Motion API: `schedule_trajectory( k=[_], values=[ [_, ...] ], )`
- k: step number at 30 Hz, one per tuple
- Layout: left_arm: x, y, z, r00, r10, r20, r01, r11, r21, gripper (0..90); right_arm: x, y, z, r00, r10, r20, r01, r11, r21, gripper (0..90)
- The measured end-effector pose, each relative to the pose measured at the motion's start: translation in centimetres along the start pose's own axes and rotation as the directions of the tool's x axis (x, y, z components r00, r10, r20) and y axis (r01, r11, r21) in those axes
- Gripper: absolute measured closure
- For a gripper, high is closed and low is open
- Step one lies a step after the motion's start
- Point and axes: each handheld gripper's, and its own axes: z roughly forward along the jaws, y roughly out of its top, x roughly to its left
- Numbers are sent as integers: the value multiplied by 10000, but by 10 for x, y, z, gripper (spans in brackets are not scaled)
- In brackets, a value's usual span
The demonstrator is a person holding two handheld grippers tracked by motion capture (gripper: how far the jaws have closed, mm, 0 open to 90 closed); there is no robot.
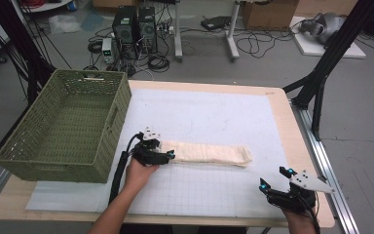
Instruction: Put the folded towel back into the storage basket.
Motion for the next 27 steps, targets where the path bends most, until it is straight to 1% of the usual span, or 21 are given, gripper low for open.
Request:
schedule_trajectory(
  k=[1,2,4,6,7,8,9,10,13,14,15,17,18,21,22,23,25,26,27],
  values=[
    [-1,0,0,9999,64,-96,-64,10000,38,320,0,0,0,10000,-1,0,1,10000,4,176],
    [-2,1,-1,9998,26,-176,-25,10000,74,331,0,0,0,10000,3,-9,-3,10000,5,176],
    [-5,1,-1,9991,263,-332,-258,9995,171,337,0,0,0,10000,-2,-27,2,10000,21,176],
    [-7,1,-1,9987,426,-292,-419,9988,234,363,0,0,1,10000,-7,-36,7,10000,-6,176],
    [-8,1,-1,9985,480,-260,-474,9986,243,409,0,0,1,10000,-23,-22,23,10000,29,176],
    [-9,1,-2,9987,488,-172,-483,9985,270,409,0,0,1,10000,-23,-22,23,10000,29,176],
    [-9,0,-2,9990,427,-130,-424,9987,267,431,0,0,1,10000,-23,-22,23,10000,29,176],
    [-8,1,-2,9993,361,-68,-359,9989,286,431,0,0,1,10000,-23,-22,23,10000,29,176],
    [-5,0,-3,9989,433,153,-436,9987,249,446,0,-1,1,10000,-35,-79,36,10000,55,176],
    [-5,0,-4,9984,491,279,-497,9985,246,470,0,0,1,10000,-27,-75,28,10000,72,176],
    [-6,0,-4,9977,544,407,-555,9981,252,524,1,-1,1,10000,-28,-71,28,10000,77,176],
    [-9,-1,-4,9950,828,551,-844,9961,270,579,1,-1,1,10000,-5,-71,6,10000,80,176],
    [-10,-1,-4,9938,902,643,-920,9954,257,622,1,-1,2,10000,-4,-66,4,10000,85,176],
    [-10,-1,-3,9909,938,965,-965,9951,235,726,1,-1,2,10000,-33,-76,34,9999,95,176],
    [-10,-1,-3,9908,837,1065,-862,9961,196,748,1,-1,2,10000,-25,-78,26,9999,108,177],
    [-8,-1,-3,9894,807,1205,-841,9962,230,776,1,-1,2,10000,1,-89,0,9999,135,177],
    [-5,-2,-3,9878,602,1435,-639,9977,212,784,1,-1,2,10000,6,-92,-5,9999,128,177],
    [-3,-2,-3,9877,492,1485,-527,9984,191,790,1,-1,2,9999,22,-112,-21,9999,102,177],
    [-3,-2,-4,9876,488,1495,-519,9985,170,795,1,-1,2,9999,22,-109,-22,10000,41,178]
  ],
)
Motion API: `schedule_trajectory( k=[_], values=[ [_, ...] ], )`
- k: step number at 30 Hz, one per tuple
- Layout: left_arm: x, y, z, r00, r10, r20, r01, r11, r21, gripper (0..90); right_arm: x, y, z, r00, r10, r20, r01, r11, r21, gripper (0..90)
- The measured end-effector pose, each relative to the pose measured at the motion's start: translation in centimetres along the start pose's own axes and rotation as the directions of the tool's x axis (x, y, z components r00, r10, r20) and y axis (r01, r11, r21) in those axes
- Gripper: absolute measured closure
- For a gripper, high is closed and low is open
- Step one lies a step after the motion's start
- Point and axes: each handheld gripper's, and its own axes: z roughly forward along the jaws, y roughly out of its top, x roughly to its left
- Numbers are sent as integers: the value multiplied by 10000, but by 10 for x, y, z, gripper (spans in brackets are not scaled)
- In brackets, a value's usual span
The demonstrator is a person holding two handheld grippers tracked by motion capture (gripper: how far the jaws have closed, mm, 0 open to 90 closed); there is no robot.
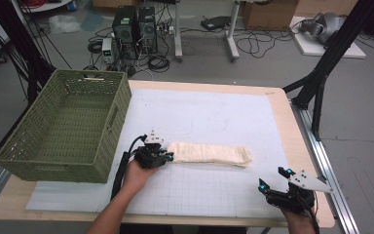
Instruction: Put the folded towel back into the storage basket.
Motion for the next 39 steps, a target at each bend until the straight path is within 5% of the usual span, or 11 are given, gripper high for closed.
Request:
schedule_trajectory(
  k=[17,30,39],
  values=[
    [-5,-4,-24,9979,84,648,14,9887,-1500,806,-5,-2,-3,9994,264,202,-260,9995,-181,178],
    [-7,-16,-33,9966,197,798,-44,9822,-1878,800,1,0,3,9997,248,4,-248,9997,-85,178],
    [-5,-17,-34,9972,204,714,-63,9813,-1924,796,7,15,20,9980,221,-589,-242,9991,-347,169]
  ],
)
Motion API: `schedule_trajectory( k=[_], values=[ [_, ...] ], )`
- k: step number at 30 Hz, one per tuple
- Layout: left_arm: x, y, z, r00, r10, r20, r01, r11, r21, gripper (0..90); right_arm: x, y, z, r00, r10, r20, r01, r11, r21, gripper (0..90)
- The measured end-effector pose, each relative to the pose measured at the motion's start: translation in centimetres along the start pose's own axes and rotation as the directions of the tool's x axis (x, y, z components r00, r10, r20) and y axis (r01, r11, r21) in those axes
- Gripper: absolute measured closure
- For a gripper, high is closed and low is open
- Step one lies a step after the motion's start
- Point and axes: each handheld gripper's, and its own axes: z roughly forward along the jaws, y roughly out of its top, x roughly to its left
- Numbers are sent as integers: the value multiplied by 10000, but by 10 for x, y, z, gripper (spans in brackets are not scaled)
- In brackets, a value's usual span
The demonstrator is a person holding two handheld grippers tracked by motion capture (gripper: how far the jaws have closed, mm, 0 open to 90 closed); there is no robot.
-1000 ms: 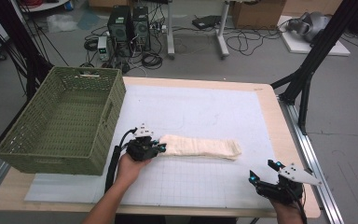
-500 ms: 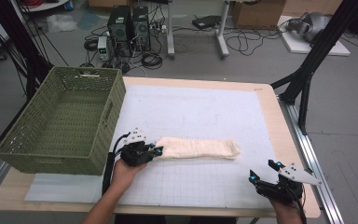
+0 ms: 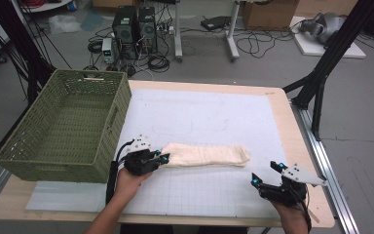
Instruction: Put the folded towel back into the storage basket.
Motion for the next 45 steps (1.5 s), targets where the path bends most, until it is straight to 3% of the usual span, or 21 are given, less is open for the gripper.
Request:
schedule_trajectory(
  k=[3,7,9,15,26,33,38,45],
  values=[
    [0,0,-1,10000,-35,-20,35,10000,-79,794,1,8,6,9991,182,-384,-192,9995,-257,168],
    [0,1,-2,10000,-61,9,61,9999,-143,793,4,22,16,9991,-18,-412,-4,9985,-550,170],
    [1,1,-2,10000,-79,6,79,9998,-177,793,3,27,23,9994,-97,-342,81,9989,-467,176],
    [1,1,-2,9999,-155,47,156,9997,-186,792,-5,33,45,9992,240,-335,-245,9996,-127,206],
    [1,1,-2,9996,-277,24,277,9996,-97,789,-10,17,64,9997,224,-123,-213,9961,856,205],
    [1,1,-2,9996,-277,-11,277,9996,-82,789,-10,15,66,9995,290,-97,-279,9947,993,205],
    [1,1,-2,9997,-256,-45,256,9997,-55,789,-9,13,70,9990,317,309,-347,9941,1029,197],
    [2,0,-2,9996,-252,-96,252,9997,-26,789,-10,10,72,9984,477,316,-514,9903,1291,230]
  ],
)
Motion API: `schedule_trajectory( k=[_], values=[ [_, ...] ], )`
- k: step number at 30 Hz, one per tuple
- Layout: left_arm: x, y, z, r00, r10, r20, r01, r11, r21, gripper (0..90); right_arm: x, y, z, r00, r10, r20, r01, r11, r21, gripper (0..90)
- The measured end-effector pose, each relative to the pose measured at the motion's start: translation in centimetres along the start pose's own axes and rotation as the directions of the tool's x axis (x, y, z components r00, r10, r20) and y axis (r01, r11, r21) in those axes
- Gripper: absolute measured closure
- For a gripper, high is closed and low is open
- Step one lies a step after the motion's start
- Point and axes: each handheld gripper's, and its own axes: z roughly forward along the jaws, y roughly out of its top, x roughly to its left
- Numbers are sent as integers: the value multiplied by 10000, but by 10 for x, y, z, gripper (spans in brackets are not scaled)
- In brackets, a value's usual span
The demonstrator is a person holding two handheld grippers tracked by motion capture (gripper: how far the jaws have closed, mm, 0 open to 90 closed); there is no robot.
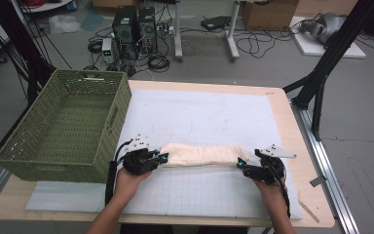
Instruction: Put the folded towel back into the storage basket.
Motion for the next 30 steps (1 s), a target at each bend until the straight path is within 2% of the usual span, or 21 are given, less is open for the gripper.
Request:
schedule_trajectory(
  k=[6,10,15,18,19,22,25,27,28,30],
  values=[
    [0,0,0,10000,22,-15,-22,10000,19,789,-1,-1,9,9999,98,25,-99,9994,328,272],
    [0,0,0,10000,2,-3,-2,10000,35,789,2,0,14,9998,-159,77,153,9972,737,359],
    [0,-1,0,10000,27,-21,-27,10000,71,789,5,1,18,9982,-558,-221,580,9921,1112,529],
    [0,-1,0,10000,30,-9,-30,10000,75,789,4,0,18,9987,-37,-514,98,9928,1191,591],
    [0,-1,0,10000,33,-8,-33,10000,82,789,4,0,18,9983,211,-535,-145,9924,1225,600],
    [-1,-1,0,10000,33,-8,-33,9999,101,789,4,-1,18,9970,562,-524,-494,9912,1225,643],
    [-1,-1,1,10000,72,-27,-72,9999,111,789,3,-1,18,9946,830,-628,-747,9893,1252,713],
    [-1,-1,1,9999,95,-33,-95,9999,114,789,2,-1,18,9914,962,-884,-844,9882,1281,790],
    [-1,-1,1,9999,97,-33,-97,9999,113,789,2,-1,18,9886,1048,-1085,-901,9870,1331,806],
    [-1,-1,1,10000,92,-38,-92,9999,102,789,3,-1,18,9898,970,-1039,-829,9878,1321,816]
  ],
)
